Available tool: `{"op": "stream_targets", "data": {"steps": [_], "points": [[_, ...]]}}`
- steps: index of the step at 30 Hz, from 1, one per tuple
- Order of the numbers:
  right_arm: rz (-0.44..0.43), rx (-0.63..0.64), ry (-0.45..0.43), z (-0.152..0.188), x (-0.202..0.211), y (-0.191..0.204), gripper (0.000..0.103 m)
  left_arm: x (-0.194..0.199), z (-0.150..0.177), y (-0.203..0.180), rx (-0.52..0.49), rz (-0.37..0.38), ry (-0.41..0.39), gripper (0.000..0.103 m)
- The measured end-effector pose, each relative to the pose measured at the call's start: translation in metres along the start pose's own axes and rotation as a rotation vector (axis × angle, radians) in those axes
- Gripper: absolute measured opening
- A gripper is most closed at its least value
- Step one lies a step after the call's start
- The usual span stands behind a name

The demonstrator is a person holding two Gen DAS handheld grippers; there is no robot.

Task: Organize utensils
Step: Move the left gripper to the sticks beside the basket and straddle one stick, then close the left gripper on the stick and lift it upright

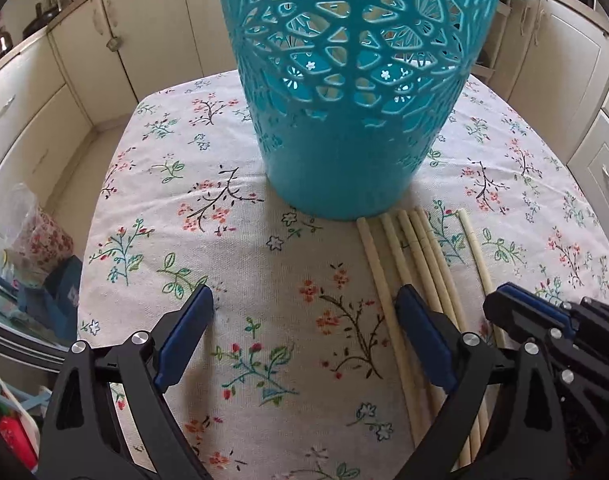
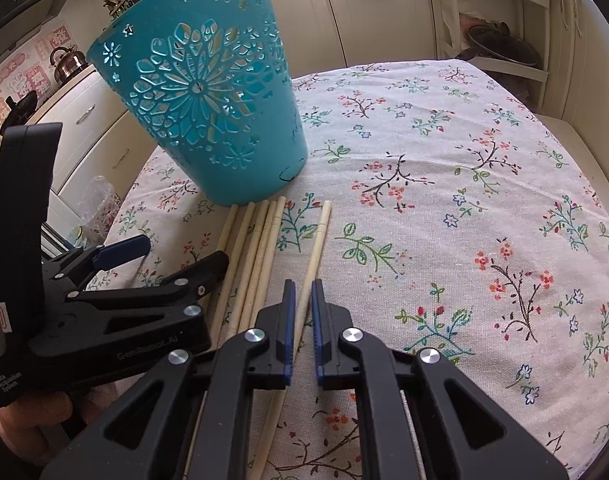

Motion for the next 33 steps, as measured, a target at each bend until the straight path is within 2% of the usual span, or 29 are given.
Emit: {"op": "stream_targets", "data": {"steps": [2,4,6,7,8,9,10,15,18,21,23,27,31,33], "points": [[-0.001,0.001,-0.001,0.0,0.0,0.0,0.009,-0.002,-0.003,0.0,-0.001,0.006,-0.003,0.084],[-0.001,-0.001,-0.001,0.0,0.0,0.0,0.009,-0.002,-0.006,-0.003,-0.017,0.015,-0.019,0.072],[-0.004,-0.005,-0.004,-0.001,-0.001,0.0,0.009,-0.002,-0.01,-0.007,-0.05,0.034,-0.031,0.049],[-0.004,-0.006,-0.005,-0.001,-0.001,-0.001,0.009,-0.001,-0.011,-0.008,-0.062,0.045,-0.033,0.043],[-0.004,-0.006,-0.006,-0.002,-0.001,-0.001,0.009,-0.001,-0.012,-0.01,-0.077,0.057,-0.031,0.029],[-0.004,-0.006,-0.006,-0.003,-0.001,0.0,0.009,0.0,-0.012,-0.011,-0.085,0.065,-0.027,0.02],[-0.005,-0.005,-0.006,-0.003,-0.001,-0.001,0.009,0.001,-0.013,-0.011,-0.089,0.082,-0.02,0.017],[-0.014,-0.001,-0.003,-0.008,-0.005,0.0,0.014,0.003,-0.015,-0.007,-0.063,0.124,0.06,0.017],[0.011,0.03,-0.011,-0.012,-0.009,0.005,0.014,0.001,-0.018,-0.008,-0.076,0.119,0.068,0.017],[0.027,0.075,-0.001,-0.012,-0.008,0.009,0.012,0.001,-0.017,-0.007,-0.066,0.152,0.063,0.007],[0.037,0.104,0.009,-0.008,-0.005,0.011,0.012,0.003,-0.013,-0.001,-0.04,0.183,0.071,0.006],[0.057,0.127,0.001,-0.009,-0.007,0.013,0.012,0.003,-0.011,0.002,-0.049,0.175,0.081,0.006],[0.05,0.128,0.001,-0.007,-0.006,0.011,0.012,0.005,-0.009,-0.007,-0.119,0.119,0.063,0.006],[0.05,0.13,0.005,-0.006,-0.004,0.01,0.011,0.006,-0.008,-0.006,-0.105,0.128,0.072,0.006]]}}
Point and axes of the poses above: each gripper's, at about its wrist camera, not at the fingertips, and x roughly against the way its jaws point, y to its left, z to its underside, the point moved 5 cm from there along -x, roughly the way its jaws point, and after that the axes turned 7 degrees about z, right-handed, at the moved point
